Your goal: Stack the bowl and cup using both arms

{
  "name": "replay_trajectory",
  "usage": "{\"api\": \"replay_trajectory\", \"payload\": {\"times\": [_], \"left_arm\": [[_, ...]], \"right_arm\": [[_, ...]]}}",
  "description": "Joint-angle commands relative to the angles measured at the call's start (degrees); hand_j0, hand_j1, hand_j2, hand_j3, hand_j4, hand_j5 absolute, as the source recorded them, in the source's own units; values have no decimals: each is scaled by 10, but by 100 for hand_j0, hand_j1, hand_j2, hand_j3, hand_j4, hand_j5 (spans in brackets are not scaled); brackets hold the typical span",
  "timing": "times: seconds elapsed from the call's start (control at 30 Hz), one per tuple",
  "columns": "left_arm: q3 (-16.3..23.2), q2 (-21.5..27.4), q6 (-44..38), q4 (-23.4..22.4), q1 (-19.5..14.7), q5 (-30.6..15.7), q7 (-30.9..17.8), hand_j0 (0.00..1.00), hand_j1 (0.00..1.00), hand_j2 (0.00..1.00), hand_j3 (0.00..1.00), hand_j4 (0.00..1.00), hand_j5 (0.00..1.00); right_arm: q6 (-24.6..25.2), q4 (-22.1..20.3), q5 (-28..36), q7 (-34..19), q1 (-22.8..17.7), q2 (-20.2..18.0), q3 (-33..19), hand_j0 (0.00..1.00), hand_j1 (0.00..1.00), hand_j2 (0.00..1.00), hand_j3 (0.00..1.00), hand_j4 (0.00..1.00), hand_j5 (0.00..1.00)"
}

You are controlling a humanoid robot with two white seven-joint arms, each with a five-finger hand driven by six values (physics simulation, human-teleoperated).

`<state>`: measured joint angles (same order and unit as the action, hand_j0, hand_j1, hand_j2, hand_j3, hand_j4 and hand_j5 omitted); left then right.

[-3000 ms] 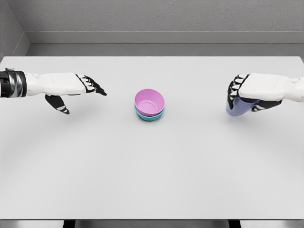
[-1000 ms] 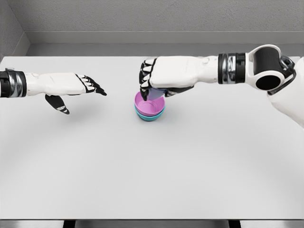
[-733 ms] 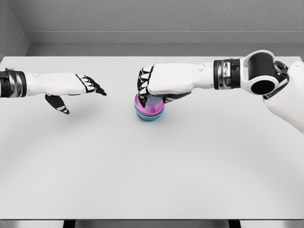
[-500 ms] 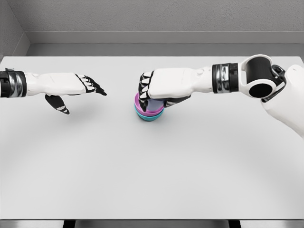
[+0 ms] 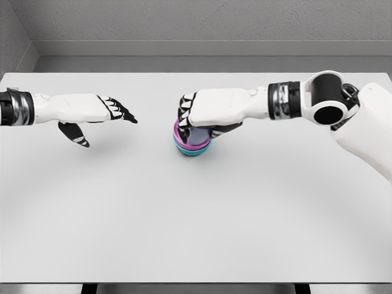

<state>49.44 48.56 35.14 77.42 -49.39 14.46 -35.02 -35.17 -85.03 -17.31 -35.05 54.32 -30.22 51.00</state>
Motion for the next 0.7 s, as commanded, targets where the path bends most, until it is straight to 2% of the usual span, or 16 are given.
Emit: {"api": "replay_trajectory", "payload": {"times": [0.0, 0.57, 0.67], "left_arm": [[0, 0, -1, -1, 0, -3, 0, 100, 100, 100, 100, 100, 100], [0, 0, -1, 0, 0, -3, 0, 100, 100, 100, 100, 100, 100], [0, 0, -1, 0, 0, -3, 0, 100, 100, 100, 100, 100, 100]], "right_arm": [[2, 8, 2, 1, 0, 6, 1, 49, 49, 49, 49, 49, 49], [2, 29, -5, 1, 2, 20, 1, 49, 49, 49, 49, 49, 49], [2, 29, -6, 1, 3, 20, 0, 73, 73, 73, 73, 73, 73]]}}
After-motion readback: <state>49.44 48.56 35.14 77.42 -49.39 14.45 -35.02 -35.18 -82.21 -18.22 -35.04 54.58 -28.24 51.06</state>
